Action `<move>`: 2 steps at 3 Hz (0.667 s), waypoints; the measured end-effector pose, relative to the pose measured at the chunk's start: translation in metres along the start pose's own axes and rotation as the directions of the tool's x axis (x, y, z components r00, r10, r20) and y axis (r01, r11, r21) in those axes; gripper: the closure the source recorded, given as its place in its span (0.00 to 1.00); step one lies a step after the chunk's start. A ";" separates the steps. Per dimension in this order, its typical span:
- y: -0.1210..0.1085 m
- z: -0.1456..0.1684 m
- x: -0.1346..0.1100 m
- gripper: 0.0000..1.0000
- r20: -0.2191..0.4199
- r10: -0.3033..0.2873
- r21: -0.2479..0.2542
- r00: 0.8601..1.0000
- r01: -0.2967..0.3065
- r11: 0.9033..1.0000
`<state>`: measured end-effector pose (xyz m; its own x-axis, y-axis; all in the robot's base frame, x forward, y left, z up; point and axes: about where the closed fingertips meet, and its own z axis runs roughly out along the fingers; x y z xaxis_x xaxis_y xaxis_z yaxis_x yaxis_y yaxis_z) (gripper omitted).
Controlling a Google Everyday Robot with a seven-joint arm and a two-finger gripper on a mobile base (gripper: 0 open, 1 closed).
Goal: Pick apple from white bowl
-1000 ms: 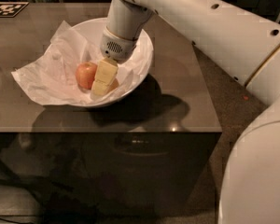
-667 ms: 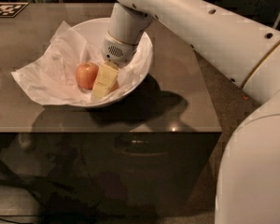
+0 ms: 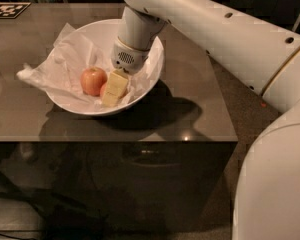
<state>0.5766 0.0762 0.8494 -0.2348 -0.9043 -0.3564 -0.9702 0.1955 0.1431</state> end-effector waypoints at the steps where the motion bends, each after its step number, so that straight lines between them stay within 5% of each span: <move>1: 0.000 0.000 0.000 0.42 0.000 0.000 0.000 1.000 0.000 1.000; 2: 0.000 0.000 0.000 0.66 0.000 0.000 0.000 1.000 0.000 1.000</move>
Offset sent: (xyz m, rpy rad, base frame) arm 0.0000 0.0000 0.0000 0.0000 0.0000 0.0000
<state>0.5766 0.0762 0.8494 -0.2348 -0.9043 -0.3564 -0.9702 0.1955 0.1431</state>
